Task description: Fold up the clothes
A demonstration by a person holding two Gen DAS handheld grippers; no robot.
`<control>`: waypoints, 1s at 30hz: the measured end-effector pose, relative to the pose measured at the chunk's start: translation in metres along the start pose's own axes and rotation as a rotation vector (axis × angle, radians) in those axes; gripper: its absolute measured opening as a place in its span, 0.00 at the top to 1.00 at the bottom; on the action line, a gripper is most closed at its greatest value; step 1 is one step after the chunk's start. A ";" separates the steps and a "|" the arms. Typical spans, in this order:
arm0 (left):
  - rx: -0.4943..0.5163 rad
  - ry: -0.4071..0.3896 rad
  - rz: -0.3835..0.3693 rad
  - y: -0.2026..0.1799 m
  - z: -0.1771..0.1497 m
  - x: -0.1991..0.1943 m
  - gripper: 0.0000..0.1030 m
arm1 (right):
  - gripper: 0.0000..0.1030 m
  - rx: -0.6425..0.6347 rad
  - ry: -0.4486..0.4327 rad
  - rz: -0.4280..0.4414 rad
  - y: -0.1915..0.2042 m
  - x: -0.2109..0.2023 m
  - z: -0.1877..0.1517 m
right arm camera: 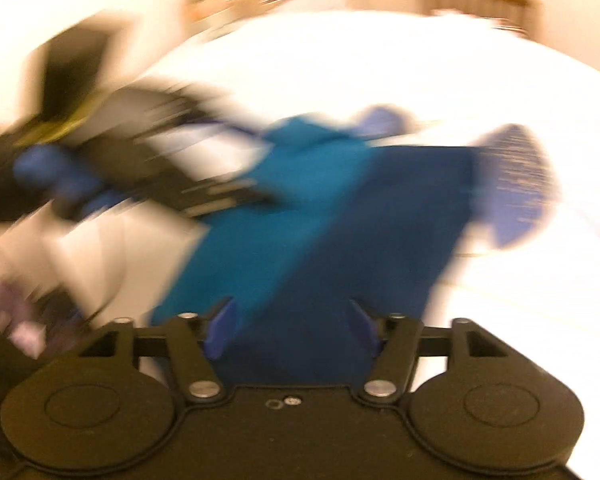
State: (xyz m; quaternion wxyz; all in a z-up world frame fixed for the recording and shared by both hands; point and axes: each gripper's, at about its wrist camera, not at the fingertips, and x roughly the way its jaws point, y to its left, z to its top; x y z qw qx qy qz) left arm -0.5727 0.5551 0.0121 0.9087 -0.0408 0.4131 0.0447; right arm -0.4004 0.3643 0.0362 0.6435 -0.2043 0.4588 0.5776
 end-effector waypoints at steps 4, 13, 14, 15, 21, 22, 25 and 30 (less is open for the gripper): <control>-0.175 0.065 0.000 0.015 -0.024 -0.004 0.19 | 0.00 0.142 -0.008 -0.052 -0.030 0.016 0.002; -0.429 0.102 -0.059 0.011 -0.047 0.015 0.19 | 0.00 0.288 0.009 -0.049 -0.045 0.059 -0.004; -0.436 0.088 -0.057 0.010 -0.047 0.016 0.19 | 0.00 0.278 0.011 -0.049 -0.043 0.062 -0.002; -0.443 0.080 -0.055 0.009 -0.047 0.017 0.19 | 0.00 0.261 0.012 -0.057 -0.038 0.064 -0.001; -0.459 0.057 -0.023 0.007 -0.047 0.016 0.65 | 0.00 0.208 -0.003 -0.091 -0.022 0.071 0.002; -0.463 0.052 -0.025 0.009 -0.048 0.015 0.70 | 0.00 0.206 -0.006 -0.091 -0.022 0.071 0.003; -0.486 0.030 -0.037 0.014 -0.051 0.011 0.78 | 0.00 0.181 -0.024 -0.101 -0.016 0.072 0.008; -0.504 -0.024 -0.015 0.027 -0.052 -0.006 0.81 | 0.00 0.141 -0.065 -0.090 0.000 0.075 0.033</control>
